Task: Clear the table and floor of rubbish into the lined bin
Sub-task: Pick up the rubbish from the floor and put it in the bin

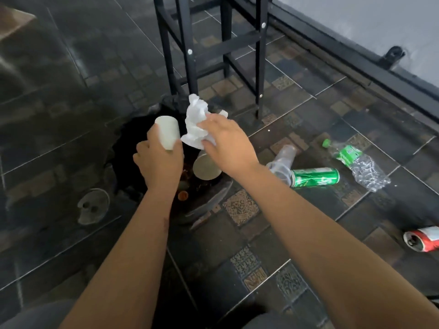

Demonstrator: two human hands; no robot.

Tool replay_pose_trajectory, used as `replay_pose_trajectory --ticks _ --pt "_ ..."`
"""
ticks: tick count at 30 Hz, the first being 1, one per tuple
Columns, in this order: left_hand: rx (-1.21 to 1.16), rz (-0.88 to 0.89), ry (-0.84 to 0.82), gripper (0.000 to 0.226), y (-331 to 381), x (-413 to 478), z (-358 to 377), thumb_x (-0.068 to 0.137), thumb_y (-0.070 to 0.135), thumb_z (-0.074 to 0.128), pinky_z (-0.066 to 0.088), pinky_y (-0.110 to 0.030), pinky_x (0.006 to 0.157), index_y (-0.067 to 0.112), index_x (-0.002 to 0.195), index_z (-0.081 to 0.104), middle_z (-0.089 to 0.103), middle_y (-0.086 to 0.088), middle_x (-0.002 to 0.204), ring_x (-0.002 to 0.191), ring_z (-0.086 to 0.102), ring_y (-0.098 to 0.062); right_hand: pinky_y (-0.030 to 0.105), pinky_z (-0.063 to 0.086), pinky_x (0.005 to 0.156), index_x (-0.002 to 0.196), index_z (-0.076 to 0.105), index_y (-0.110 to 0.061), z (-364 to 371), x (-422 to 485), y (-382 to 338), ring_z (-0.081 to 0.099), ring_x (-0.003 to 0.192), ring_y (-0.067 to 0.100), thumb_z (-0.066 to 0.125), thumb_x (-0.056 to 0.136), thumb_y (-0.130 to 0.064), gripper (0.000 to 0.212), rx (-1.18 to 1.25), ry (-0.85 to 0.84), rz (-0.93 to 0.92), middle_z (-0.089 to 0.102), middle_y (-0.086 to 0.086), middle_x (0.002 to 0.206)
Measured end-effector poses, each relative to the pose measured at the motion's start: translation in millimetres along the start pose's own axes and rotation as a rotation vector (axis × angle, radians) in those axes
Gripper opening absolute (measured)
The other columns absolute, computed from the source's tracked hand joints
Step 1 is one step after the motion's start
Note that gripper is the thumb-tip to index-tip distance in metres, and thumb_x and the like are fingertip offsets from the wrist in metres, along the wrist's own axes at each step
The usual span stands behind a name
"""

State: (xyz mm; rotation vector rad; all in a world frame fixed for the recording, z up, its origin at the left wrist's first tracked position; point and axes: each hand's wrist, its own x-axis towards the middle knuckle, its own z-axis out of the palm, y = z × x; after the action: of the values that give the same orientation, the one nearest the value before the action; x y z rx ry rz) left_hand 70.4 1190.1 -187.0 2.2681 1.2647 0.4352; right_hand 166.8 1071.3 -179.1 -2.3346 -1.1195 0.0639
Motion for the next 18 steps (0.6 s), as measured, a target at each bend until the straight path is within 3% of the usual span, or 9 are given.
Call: replay_pose_trajectory --ticks 3,8,14,18 --pt "0.031 -0.043 -0.053 0.063 -15 3 2 0.09 0.041 0.055 0.036 -0.042 0.087 0.021 0.145 0.032 0.044 -0.022 0.133 0.117 0.041 -0.042 0.042 0.031 0.109 0.138 0.051 -0.025 11 4 -1 0.038 0.133 0.03 0.053 0.094 -0.018 0.044 -0.074 -0.11 0.007 0.033 0.002 0.155" --pt "0.029 -0.036 -0.13 0.062 -22 4 5 0.097 0.044 0.045 0.031 -0.051 0.107 0.017 0.15 0.027 0.033 -0.018 0.15 0.133 0.034 -0.039 0.041 0.017 0.118 0.146 0.038 -0.037 18 4 3 0.021 0.146 0.028 0.058 0.092 -0.034 0.057 -0.196 -0.188 -0.034 0.022 0.001 0.161" --pt "0.067 0.085 -0.054 0.055 -8 3 5 0.101 0.034 0.037 0.016 -0.053 0.116 0.01 0.15 0.027 0.03 -0.018 0.154 0.143 0.023 -0.034 0.039 0.024 0.114 0.136 0.054 -0.031 6 -8 11 0.041 0.137 0.019 0.056 0.089 -0.04 0.048 -0.159 0.102 -0.062 0.048 -0.003 0.147" --pt "-0.049 0.221 -0.038 0.054 26 -9 11 0.102 0.036 0.037 0.016 -0.047 0.117 0.012 0.15 0.03 0.027 -0.013 0.156 0.145 0.018 -0.028 0.04 0.036 0.106 0.132 0.059 -0.021 -14 -35 45 0.051 0.128 0.022 0.058 0.088 -0.035 0.046 -0.057 0.268 0.06 0.054 0.003 0.141"
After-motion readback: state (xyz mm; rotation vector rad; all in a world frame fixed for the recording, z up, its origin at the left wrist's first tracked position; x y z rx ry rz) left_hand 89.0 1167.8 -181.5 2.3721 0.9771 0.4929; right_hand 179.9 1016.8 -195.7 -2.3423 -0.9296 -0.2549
